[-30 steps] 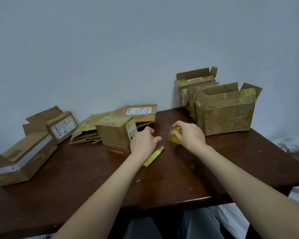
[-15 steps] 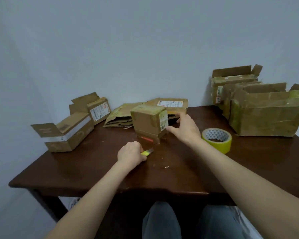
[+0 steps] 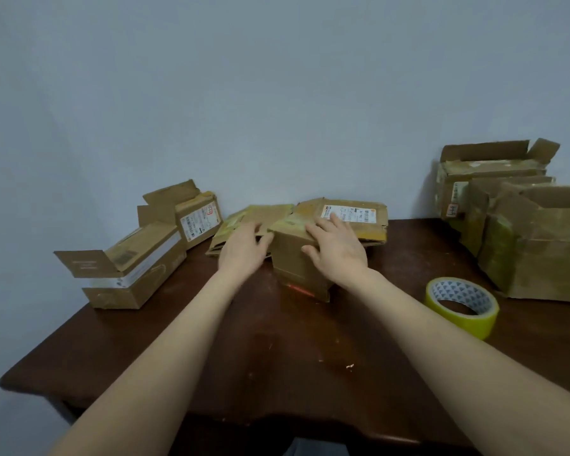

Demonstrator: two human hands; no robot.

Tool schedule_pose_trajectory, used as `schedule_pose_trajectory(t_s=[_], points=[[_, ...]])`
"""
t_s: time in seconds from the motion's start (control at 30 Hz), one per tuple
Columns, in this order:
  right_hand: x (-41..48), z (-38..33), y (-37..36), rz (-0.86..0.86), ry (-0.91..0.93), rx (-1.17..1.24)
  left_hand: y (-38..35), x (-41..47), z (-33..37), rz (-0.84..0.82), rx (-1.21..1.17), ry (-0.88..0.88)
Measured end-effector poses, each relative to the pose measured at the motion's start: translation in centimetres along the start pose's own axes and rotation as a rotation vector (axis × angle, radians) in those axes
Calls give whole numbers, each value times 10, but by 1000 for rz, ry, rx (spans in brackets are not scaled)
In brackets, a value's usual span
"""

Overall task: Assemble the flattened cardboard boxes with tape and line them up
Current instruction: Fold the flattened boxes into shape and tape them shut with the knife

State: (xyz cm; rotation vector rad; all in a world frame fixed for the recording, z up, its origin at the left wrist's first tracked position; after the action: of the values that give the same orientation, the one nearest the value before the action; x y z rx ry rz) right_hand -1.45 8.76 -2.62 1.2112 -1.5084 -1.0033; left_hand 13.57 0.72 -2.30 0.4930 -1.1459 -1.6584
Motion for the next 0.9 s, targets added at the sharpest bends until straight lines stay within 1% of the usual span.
schedule_pose_trajectory(t_s=[0.03,0.1,0.17,0.2,0.23,0.3,0.33,0.4,0.47,0.53,0.57,0.67,0.77,0.83,0.9], points=[[1,2,-2,-12,25,21,-4,12,15,-29,-109,-12],[-3,12,-4,-24,55,122,-21,29,32,-153,-299,23],[-8,26,-6,-36,29,270,-40,34,40,-265,-461,20],[-10,32,-7,-45,4,353,-46,33,38,-279,-520,22],[-11,35,-9,-52,-25,439,-47,31,36,-275,-551,36],[-13,36,-13,-51,-96,592,-50,25,23,-264,-565,120],[-14,35,-14,-43,-141,645,-51,20,16,-253,-582,167],[-18,37,-17,-23,-234,751,-51,4,12,-242,-652,203],[-20,44,-21,-25,-322,879,-53,-14,13,-219,-777,196],[-20,52,-24,-47,-386,960,-51,-30,22,-192,-916,146],[-21,55,-24,-53,-403,985,-50,-36,28,-189,-937,124],[-28,57,-23,-52,-412,1006,-48,-38,33,-181,-888,124],[-34,52,-19,-59,-382,914,-49,-40,22,-198,-790,225],[-38,50,-17,-61,-374,865,-44,-43,18,-178,-652,248],[-42,50,-17,-65,-369,863,-34,-48,18,-135,-461,273]])
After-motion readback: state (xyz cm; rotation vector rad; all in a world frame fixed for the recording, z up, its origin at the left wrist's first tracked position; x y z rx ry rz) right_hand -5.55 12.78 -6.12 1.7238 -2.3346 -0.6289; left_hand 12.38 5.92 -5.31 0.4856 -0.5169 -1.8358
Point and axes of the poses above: each hand's wrist, its own x-axis towards the middle knuckle, its own y-axis out of the back of the hand, z = x × y, the point moved 10 cm from there along x, towards the middle knuckle, and after that the axes turned 13 degrees about -z, right-handed, at the moved point
